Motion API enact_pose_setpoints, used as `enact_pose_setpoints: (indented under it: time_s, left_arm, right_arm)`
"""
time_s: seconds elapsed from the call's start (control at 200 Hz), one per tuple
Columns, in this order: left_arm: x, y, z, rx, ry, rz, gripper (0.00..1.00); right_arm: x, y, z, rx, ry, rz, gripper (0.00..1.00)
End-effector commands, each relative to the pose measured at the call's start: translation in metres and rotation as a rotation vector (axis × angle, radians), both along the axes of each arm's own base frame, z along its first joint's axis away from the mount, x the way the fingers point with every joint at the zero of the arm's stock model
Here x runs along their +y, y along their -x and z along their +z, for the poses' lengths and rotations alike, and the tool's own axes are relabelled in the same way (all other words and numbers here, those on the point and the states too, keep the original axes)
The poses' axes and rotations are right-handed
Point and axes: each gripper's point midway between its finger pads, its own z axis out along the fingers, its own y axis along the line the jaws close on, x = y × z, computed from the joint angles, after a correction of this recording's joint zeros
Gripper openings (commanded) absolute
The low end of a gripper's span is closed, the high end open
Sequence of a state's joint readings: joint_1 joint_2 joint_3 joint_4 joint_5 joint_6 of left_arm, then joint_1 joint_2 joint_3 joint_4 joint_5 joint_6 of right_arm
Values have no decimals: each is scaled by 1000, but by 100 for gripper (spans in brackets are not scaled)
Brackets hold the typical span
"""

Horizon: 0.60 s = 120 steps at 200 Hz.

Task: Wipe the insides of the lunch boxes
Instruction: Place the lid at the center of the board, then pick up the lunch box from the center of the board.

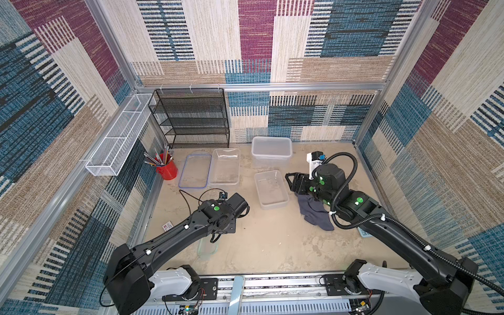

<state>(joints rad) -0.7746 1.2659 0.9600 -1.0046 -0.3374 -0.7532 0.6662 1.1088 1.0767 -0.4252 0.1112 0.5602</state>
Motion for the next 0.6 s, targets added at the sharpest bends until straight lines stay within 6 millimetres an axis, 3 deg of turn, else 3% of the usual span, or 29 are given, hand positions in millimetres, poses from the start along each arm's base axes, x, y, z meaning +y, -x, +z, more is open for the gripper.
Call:
enact_pose_setpoints:
  time_s: [0.0,0.22,0.596]
  left_arm:
    - [-18,-11,-5,-21,67,11,6]
    - [-24,-11,-19,37,42,-4,16]
    - [-22,-19,-18,9,26,39,18]
  right_arm:
    - [1,0,9,-22,-37,0,72]
    - [-3,3,9,-19,-35,-11,72]
    - [-8,7,10,-18,-41,-22,72]
